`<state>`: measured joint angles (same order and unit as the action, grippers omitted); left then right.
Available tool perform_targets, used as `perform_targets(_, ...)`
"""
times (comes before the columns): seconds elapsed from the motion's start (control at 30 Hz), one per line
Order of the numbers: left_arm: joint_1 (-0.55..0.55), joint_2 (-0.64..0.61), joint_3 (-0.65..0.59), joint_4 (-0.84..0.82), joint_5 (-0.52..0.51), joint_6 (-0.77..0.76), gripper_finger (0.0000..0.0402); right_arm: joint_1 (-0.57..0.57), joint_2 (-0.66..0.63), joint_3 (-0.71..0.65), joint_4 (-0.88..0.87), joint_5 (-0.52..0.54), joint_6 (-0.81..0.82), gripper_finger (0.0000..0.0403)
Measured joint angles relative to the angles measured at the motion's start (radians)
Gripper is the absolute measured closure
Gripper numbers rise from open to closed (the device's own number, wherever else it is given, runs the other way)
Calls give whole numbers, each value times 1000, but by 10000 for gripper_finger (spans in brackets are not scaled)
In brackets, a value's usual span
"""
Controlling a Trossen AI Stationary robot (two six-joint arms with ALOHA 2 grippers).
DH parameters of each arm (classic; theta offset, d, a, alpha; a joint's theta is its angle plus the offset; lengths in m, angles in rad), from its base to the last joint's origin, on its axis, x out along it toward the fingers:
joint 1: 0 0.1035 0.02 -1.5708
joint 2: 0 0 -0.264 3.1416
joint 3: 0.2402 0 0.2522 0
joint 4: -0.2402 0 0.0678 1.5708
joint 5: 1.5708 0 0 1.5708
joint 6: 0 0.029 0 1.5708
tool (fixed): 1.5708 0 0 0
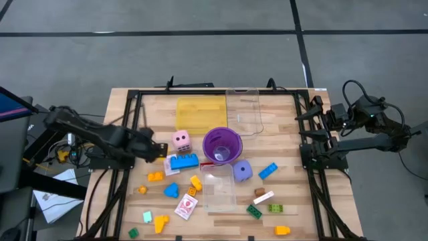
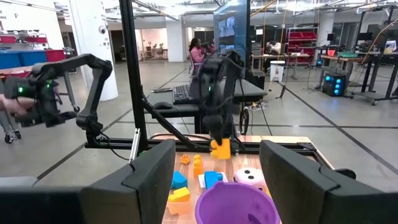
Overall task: Pick & Place Toys
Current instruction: Put the yellow game piece into the yellow bin
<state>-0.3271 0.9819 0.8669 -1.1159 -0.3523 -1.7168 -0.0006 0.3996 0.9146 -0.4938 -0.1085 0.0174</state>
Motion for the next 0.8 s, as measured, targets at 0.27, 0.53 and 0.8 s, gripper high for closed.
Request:
perform_targets(0.27,44,-94,93,163,-201,274,268,0,-2,0,0,0,0,175)
perform_targets(0.53,297,-70,157,663,-198,904,268,0,-2,0,2,0,-1,175)
perform_targets(0.8,612,117,328,733,40,1114,267,0,-2,0,10,1,0,175)
